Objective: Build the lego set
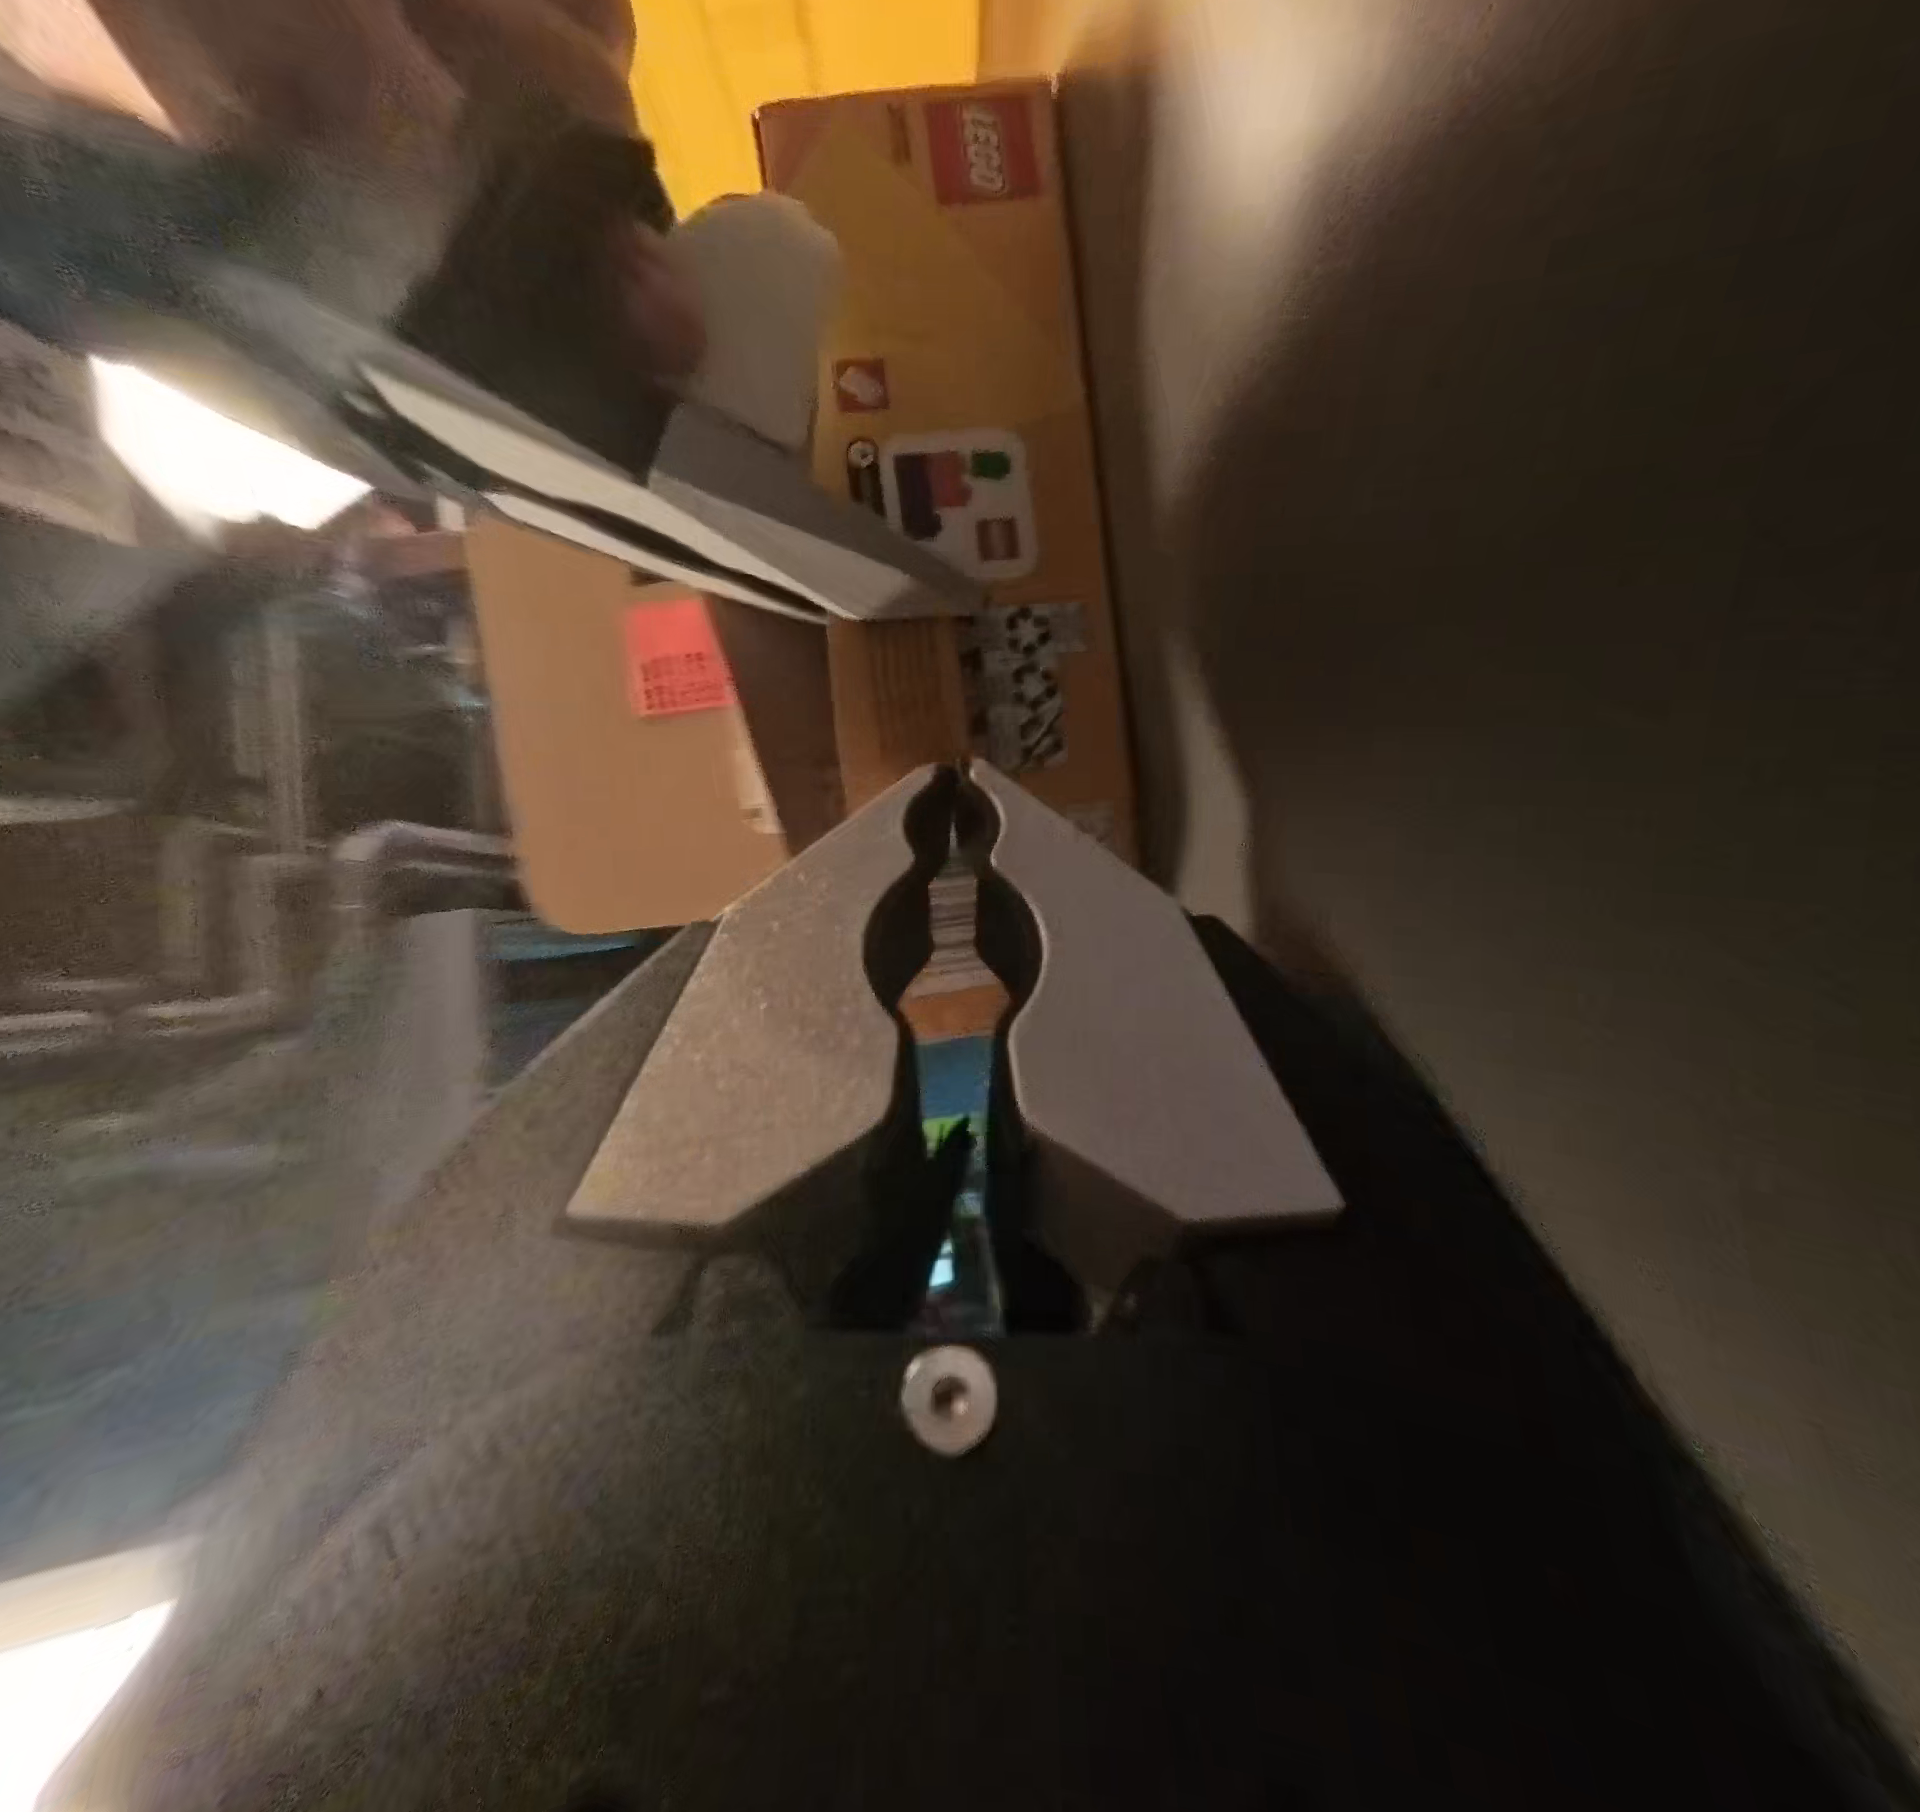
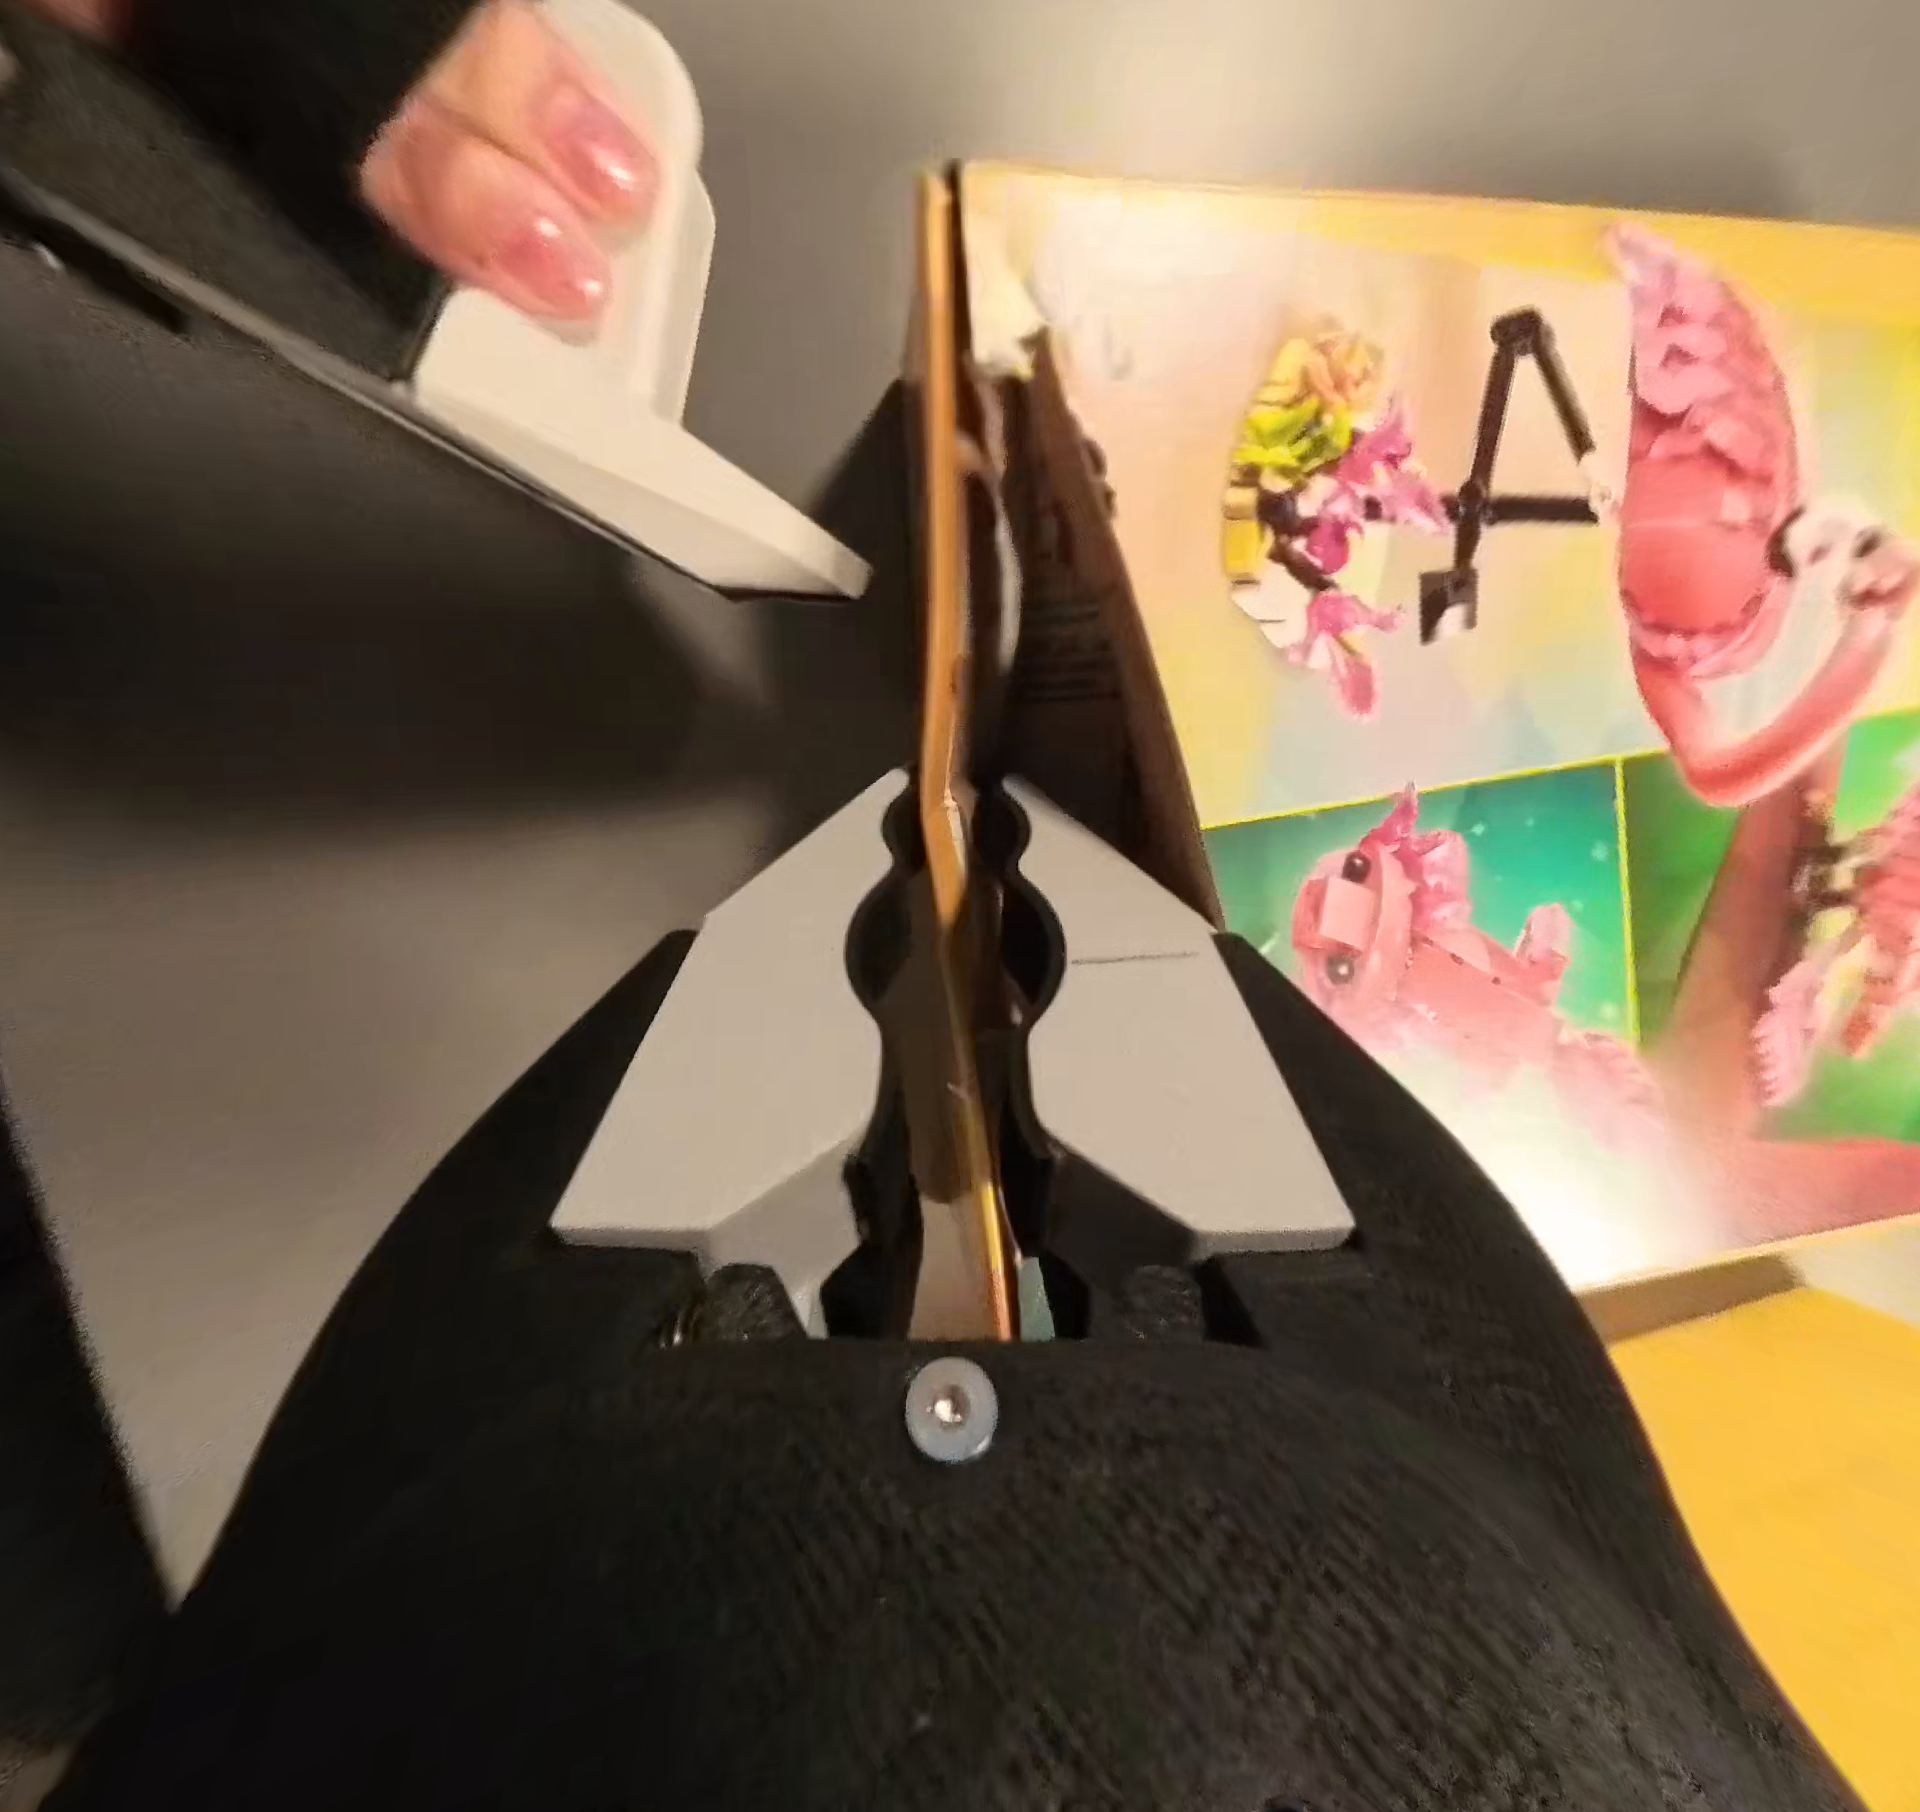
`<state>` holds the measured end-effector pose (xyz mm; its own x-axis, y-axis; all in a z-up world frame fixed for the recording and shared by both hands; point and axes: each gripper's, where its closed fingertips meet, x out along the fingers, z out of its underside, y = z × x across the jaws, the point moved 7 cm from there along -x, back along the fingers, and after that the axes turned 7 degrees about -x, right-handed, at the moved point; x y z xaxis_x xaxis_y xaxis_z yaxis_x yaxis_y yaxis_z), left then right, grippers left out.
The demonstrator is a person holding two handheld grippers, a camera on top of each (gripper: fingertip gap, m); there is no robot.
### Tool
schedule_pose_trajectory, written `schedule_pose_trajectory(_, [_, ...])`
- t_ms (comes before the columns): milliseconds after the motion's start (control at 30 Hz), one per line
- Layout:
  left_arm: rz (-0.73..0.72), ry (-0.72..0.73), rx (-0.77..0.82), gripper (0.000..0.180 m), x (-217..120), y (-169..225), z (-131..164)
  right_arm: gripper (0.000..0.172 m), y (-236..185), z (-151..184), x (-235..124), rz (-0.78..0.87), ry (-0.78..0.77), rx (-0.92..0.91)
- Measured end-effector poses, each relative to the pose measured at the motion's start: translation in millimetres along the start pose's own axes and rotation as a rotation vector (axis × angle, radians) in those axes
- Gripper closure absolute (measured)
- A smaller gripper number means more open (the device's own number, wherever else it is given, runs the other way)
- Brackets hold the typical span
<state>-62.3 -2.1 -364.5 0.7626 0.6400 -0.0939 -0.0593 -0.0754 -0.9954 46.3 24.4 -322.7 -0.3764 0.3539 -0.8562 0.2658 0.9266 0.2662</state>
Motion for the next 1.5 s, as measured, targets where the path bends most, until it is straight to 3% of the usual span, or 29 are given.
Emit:
schedule_pose_trajectory(133, [0.132, 0.084, -0.369, 0.174, -10.3, -10.2, -8.5, 0.165, -20.0, -2.1, 6.1, 0.289, 0.033, -0.233])
schedule_pose_trajectory(200, [0.181, 0.042, -0.466, 0.153, -8.7, -18.4, -4.7, 0.163, -27.0, -2.8, 9.6, 0.414, 0.034, -0.315])
schedule_pose_trajectory(300, [0.284, 0.032, -0.559, 0.147, -3.6, -28.7, -2.2, 0.16, -32.0, -4.2, 12.6, 0.515, 0.009, -0.404])
schedule_pose_trajectory(533, [0.826, 0.056, -0.837, 0.126, 18.0, -55.5, 3.2, 0.157, -40.7, 0.1, 10.6, 0.583, -0.018, -0.53])
schedule_pose_trajectory(700, [1.17, -0.165, -0.778, 0.117, 35.9, -47.2, 3.9, 0.156, -45.9, -0.8, 11.4, 0.631, -0.035, -0.596])
schedule_pose_trajectory(833, [1.142, -0.254, -0.603, 0.145, 46.4, -48.4, 2.4, 0.153, -49.6, 0.1, 12.8, 0.695, -0.047, -0.67])
schedule_pose_trajectory(933, [1.291, -0.315, -0.639, 0.141, 47.8, -51.3, 0.4, 0.153, -52.5, 2.1, 13.5, 0.735, -0.038, -0.742])
schedule_pose_trajectory(1000, [1.356, -0.336, -0.656, 0.158, 54.3, -52.2, 3.9, 0.151, -53.8, 2.9, 13.8, 0.752, -0.021, -0.769])
schedule_pose_trajectory(1067, [1.437, -0.329, -0.652, 0.162, 57.3, -51.2, 5.1, 0.15, -52.6, 3.9, 12.8, 0.734, 0.021, -0.723])
schedule_pose_trajectory(1133, [1.42, -0.285, -0.607, 0.176, 60.6, -48.9, 4.6, 0.145, -50.0, 5.9, 6.0, 0.713, 0.087, -0.653])
schedule_pose_trajectory(1200, [1.373, -0.239, -0.592, 0.178, 60.0, -50.2, 2.1, 0.141, -49.7, 11.1, -3.3, 0.625, 0.16, -0.568])
schedule_pose_trajectory(1333, [1.207, -0.161, -0.576, 0.178, 49.7, -45.8, 2.0, 0.11, -37.1, 25.7, -34.3, 0.292, 0.437, -0.112])
schedule_pose_trajectory(1433, [1.007, -0.122, -0.552, 0.176, 37.0, -40.3, -0.4, 0.108, -16.1, 34.6, -62.1, 0.112, 0.7, 0.23])
schedule_pose_trajectory(1500, [0.876, -0.094, -0.521, 0.173, 28.6, -35.1, -4.5, 0.109, -3.9, 40.3, -65.2, 0.106, 0.687, 0.334])
